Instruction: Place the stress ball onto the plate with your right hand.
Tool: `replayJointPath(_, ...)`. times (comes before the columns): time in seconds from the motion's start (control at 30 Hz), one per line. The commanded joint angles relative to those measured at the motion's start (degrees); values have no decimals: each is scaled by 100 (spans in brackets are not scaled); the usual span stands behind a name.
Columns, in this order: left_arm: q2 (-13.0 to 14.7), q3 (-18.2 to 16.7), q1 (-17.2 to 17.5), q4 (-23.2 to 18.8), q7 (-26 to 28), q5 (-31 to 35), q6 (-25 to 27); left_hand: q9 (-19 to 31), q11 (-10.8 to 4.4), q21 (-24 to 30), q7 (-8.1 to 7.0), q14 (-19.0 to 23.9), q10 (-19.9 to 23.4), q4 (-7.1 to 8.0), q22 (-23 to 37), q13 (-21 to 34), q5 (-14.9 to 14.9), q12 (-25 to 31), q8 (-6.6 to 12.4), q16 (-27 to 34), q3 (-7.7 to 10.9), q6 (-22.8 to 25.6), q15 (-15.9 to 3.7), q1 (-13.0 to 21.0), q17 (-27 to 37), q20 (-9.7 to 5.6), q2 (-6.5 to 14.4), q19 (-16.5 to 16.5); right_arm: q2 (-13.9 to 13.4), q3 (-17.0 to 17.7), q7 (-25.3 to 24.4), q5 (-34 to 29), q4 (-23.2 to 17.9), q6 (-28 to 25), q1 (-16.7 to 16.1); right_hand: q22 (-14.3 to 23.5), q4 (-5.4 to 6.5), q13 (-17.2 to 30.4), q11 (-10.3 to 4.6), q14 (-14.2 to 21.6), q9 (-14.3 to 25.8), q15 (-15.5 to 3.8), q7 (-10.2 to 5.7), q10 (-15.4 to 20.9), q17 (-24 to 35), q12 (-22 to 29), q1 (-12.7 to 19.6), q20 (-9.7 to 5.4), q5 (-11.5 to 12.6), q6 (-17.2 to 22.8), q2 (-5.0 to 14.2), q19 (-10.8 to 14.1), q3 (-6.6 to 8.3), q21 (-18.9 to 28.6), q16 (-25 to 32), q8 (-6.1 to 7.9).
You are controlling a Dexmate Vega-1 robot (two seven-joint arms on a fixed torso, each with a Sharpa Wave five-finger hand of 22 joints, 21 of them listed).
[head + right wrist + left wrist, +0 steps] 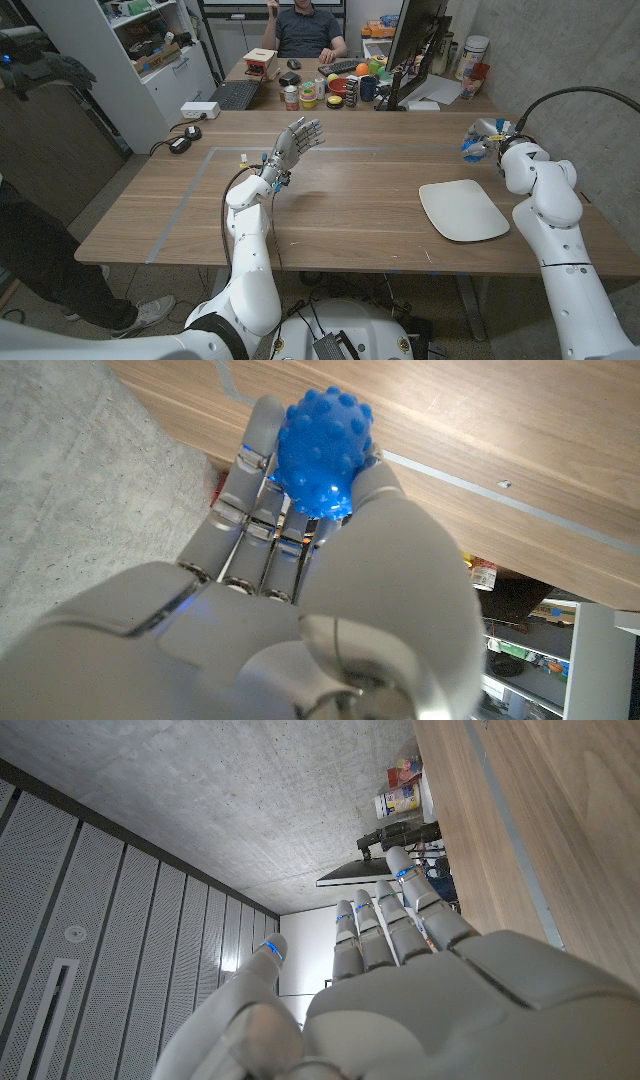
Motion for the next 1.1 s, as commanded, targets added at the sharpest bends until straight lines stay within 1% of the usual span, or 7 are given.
replayJointPath(0.03,28,-59,-100,195,32,30,-63,24,25,-40,19,-8,-1,-8,16,25,21,24,37,21,-27,19,-113,-46,17,-52,14,31,-232,99,707,141,-125,453,-38,4,4,8,-61,904,19,-1285,72,52,19,2,842,-807,40,117,776,-202,12,54,-22,40)
replayJointPath(0.2,34,-78,-108,215,34,31,-79,24,26,-46,24,-7,0,-8,16,25,22,24,38,21,-30,22,-114,-48,18,-45,15,34,-287,99,1037,126,-162,497,-7,-4,16,11,-51,910,18,-1282,83,56,24,3,839,-806,40,143,786,-209,9,77,-30,47)
replayJointPath(0.37,15,-85,-85,176,19,25,-79,24,22,-53,25,-5,-1,-8,16,25,23,24,38,22,-33,20,-108,-50,18,-47,15,35,-359,66,1570,150,-206,522,78,-12,19,15,-49,911,18,-1279,87,65,27,7,848,-812,41,148,798,-213,12,96,-40,46)
replayJointPath(0.43,-3,-87,-54,118,11,19,-78,24,20,-57,26,-8,0,-8,16,25,23,24,38,21,-34,20,-109,-50,17,-44,15,31,-363,79,1805,237,-237,529,116,-16,19,19,-51,910,17,-1281,93,65,28,8,853,-813,42,152,802,-215,15,105,-45,46)
replayJointPath(0.53,-17,-87,-31,70,3,16,-58,24,29,-60,26,-5,-1,-8,16,25,24,24,38,22,-36,19,-105,-50,17,-46,16,35,-357,96,1890,274,-284,554,106,-24,23,7,-48,922,12,-1278,112,77,33,4,859,-815,42,188,813,-221,18,120,-48,55)
replayJointPath(0.77,-75,-68,52,-90,-23,1,-30,24,34,-70,21,-10,-9,-9,17,25,26,21,39,20,-39,23,-109,-51,17,-43,18,42,-377,54,2558,479,-388,577,199,-45,32,13,-33,949,2,-1274,123,96,45,9,872,-816,42,175,825,-224,22,165,-57,38)
replayJointPath(1.1,-130,-43,167,-301,-38,-13,22,24,48,-83,19,-12,-6,-10,17,25,28,23,40,18,-43,25,-112,-51,17,-41,20,42,-347,41,2904,679,-399,609,148,-77,34,9,-15,912,-14,-1274,132,62,31,-14,889,-815,42,156,822,-250,26,196,-108,12)
